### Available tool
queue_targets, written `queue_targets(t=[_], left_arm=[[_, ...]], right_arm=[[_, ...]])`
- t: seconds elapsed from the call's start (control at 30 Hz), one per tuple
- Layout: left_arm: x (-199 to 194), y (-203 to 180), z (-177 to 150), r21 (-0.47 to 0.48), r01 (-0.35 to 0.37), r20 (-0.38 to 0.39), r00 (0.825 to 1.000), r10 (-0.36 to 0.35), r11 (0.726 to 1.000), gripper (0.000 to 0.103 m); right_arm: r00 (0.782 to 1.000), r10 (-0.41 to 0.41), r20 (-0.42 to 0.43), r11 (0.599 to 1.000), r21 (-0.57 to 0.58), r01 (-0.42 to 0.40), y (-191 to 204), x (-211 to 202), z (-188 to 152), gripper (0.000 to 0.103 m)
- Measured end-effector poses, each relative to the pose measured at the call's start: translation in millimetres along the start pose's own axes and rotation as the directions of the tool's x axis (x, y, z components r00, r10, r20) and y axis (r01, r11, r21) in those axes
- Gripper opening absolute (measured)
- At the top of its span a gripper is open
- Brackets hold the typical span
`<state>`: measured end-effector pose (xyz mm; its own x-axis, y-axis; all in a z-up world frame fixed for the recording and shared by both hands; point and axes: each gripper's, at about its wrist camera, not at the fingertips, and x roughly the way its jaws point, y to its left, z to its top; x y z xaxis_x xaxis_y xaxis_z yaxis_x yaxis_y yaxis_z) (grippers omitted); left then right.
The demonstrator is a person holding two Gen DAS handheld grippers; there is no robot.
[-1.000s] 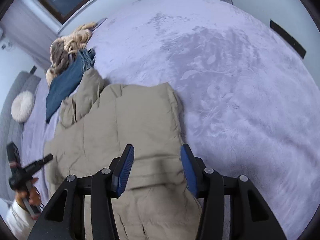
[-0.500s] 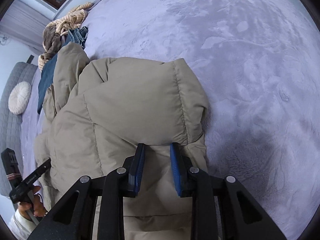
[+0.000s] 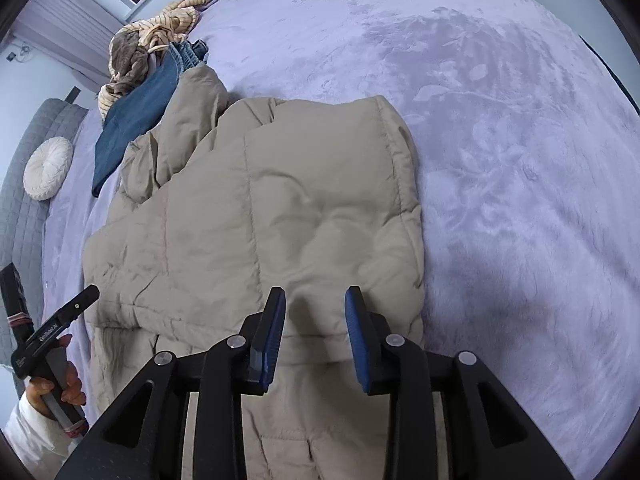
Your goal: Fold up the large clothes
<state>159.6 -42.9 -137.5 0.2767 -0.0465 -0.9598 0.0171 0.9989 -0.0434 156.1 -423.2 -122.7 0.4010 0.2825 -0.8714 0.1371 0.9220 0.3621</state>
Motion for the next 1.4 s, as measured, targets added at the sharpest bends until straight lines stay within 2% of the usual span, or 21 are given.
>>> queue_targets(t=[0.23, 0.43, 0.73, 0.97, 1.0, 1.07, 1.3, 1.4], left_arm=[[37.0, 5.4, -29.8, -0.051, 0.024, -0.099, 0.995, -0.029, 0.998, 0.103], [49.6, -2.7, -65.4, 0.004, -0.036, -0.117, 0.992, 0.037, 0.999, 0.103], [71.9, 0.7, -124.0, -0.019, -0.075, -0.152, 0.986, 0.071, 0.997, 0.103], [94.3, 17.5, -173.1, -0.021, -0.132, -0.198, 0.972, 0.125, 0.991, 0.103], [97.8, 21.1, -181.4, -0.017, -0.132, -0.203, 0.971, 0.126, 0.991, 0.103], [99.4, 23.4, -181.1, -0.008, -0.136, -0.210, 0.969, 0.131, 0.991, 0.103], [126.2, 55.9, -205.6, 0.020, -0.115, -0.229, 0.966, 0.116, 0.993, 0.103], [135.7, 81.0, -219.6, 0.003, -0.106, -0.239, 0.965, 0.103, 0.994, 0.103]], right_arm=[[0.999, 0.023, -0.035, 0.999, 0.032, -0.022, 3.6, -18.2, -34.4, 0.063], [0.998, 0.038, -0.059, 0.999, 0.041, -0.036, 5.8, -38.8, -64.3, 0.080], [0.990, 0.088, -0.106, 0.993, 0.083, -0.079, 5.4, -55.6, -108.2, 0.084], [0.982, 0.124, -0.145, 0.987, 0.119, -0.107, 9.2, -53.6, -146.6, 0.085], [0.981, 0.127, -0.148, 0.986, 0.126, -0.109, 9.6, -52.7, -151.8, 0.086], [0.979, 0.130, -0.154, 0.985, 0.135, -0.110, 12.0, -51.0, -161.3, 0.103], [0.984, 0.114, -0.139, 0.984, 0.154, -0.092, 28.7, -50.2, -193.5, 0.103], [0.983, 0.113, -0.146, 0.981, 0.177, -0.086, 33.3, -48.6, -212.1, 0.103]])
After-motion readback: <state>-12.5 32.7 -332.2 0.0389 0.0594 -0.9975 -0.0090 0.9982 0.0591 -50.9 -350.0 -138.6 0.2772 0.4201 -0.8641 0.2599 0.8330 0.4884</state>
